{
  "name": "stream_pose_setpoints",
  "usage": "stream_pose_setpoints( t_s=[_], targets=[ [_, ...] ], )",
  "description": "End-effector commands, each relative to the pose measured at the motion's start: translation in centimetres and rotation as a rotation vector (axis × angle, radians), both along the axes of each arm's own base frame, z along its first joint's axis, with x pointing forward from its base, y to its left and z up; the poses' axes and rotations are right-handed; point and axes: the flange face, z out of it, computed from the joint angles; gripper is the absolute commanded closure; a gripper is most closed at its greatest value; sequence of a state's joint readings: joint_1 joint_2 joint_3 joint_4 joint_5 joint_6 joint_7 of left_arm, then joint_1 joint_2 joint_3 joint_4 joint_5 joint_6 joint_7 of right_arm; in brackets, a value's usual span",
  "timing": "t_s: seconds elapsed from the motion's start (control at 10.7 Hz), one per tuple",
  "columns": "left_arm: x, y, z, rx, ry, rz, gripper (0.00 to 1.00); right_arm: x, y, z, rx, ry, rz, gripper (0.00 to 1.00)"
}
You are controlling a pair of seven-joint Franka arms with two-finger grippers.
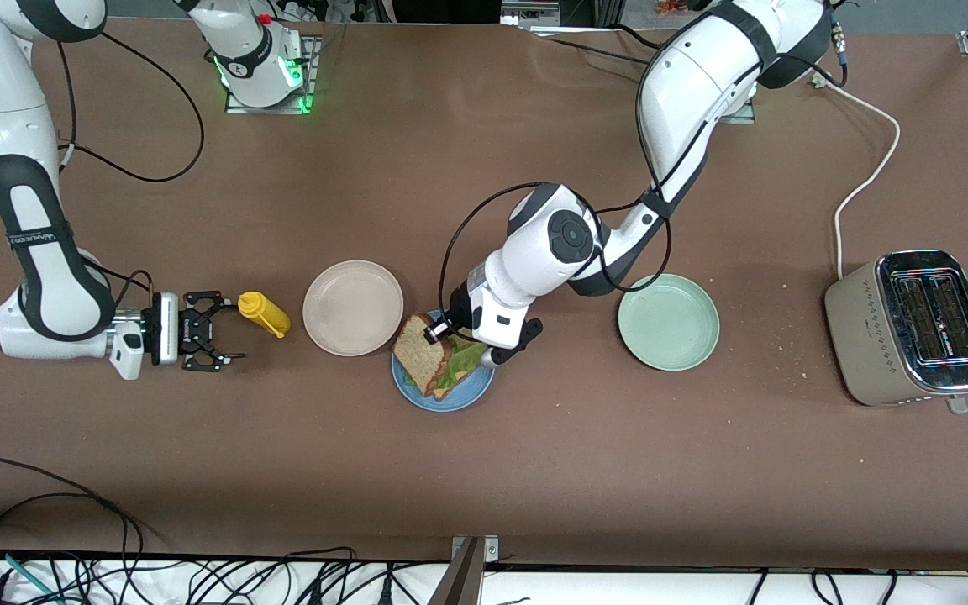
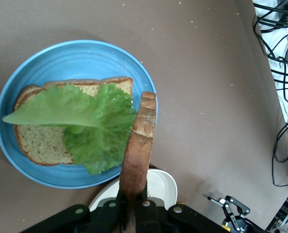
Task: Make sandwich in blue plate with both arms
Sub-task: 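Lower the toast onto the lettuce with the left gripper while the right releases, then open the left gripper on the sandwich while the right gripper withdraws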
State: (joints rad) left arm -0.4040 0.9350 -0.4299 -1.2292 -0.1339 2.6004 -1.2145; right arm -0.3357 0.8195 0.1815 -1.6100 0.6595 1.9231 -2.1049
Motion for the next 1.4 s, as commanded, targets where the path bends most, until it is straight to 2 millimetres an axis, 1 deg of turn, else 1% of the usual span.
stream_pose_setpoints(
  t_s=[0.0, 0.09, 0.19, 0.28, 0.37, 0.47, 0.56, 0.65, 0.84, 0.93, 1.03, 1.12, 1.31],
  targets=[
    [0.4, 0.0, -0.9, -0.005, 0.012, 0.018, 1.00, 1.2, -2.2, 1.0, -0.055, -0.039, 0.035, 0.00],
    [1.0, 0.9, -1.4, 0.011, 0.010, 0.035, 1.00, 1.8, -2.9, 1.9, -0.080, -0.056, 0.045, 0.00],
    [1.3, 1.4, -1.7, 0.021, 0.010, 0.046, 1.00, 2.6, -3.4, 3.0, -0.107, -0.077, 0.053, 0.00],
    [1.3, 1.7, -2.5, 0.032, 0.020, 0.045, 0.98, 3.1, -3.7, 3.9, -0.122, -0.094, 0.058, 0.00],
    [1.5, 2.2, -2.9, 0.044, 0.025, 0.050, 0.97, 3.5, -3.8, 4.6, -0.130, -0.099, 0.049, 0.00],
    [1.7, 2.6, -3.2, 0.053, 0.028, 0.055, 0.97, 3.9, -3.9, 5.7, -0.154, -0.089, 0.029, 0.00],
    [1.7, 2.8, -3.6, 0.055, 0.040, 0.068, 0.96, 4.1, -4.0, 7.1, -0.192, -0.074, 0.011, 0.00],
    [1.5, 2.8, -4.0, 0.059, 0.053, 0.078, 0.92, 4.3, -4.0, 8.8, -0.227, -0.060, -0.011, 0.00],
    [1.2, 3.2, -5.0, 0.073, 0.083, 0.102, 0.81, 4.3, -3.9, 13.2, -0.315, -0.014, -0.094, 0.00],
    [0.9, 3.2, -5.6, 0.082, 0.094, 0.100, 0.75, 4.2, -3.0, 15.0, -0.348, 0.030, -0.129, 0.00],
    [0.4, 3.2, -6.3, 0.096, 0.110, 0.091, 0.75, 3.8, -2.5, 16.8, -0.390, 0.075, -0.189, 0.00],
    [0.1, 3.2, -6.8, 0.112, 0.136, 0.080, 0.75, 3.5, -1.4, 18.7, -0.432, 0.108, -0.238, 0.00],
    [-0.2, 3.0, -7.1, 0.120, 0.152, 0.077, 0.75, 2.3, 0.8, 22.5, -0.494, 0.183, -0.381, 0.00]
  ],
)
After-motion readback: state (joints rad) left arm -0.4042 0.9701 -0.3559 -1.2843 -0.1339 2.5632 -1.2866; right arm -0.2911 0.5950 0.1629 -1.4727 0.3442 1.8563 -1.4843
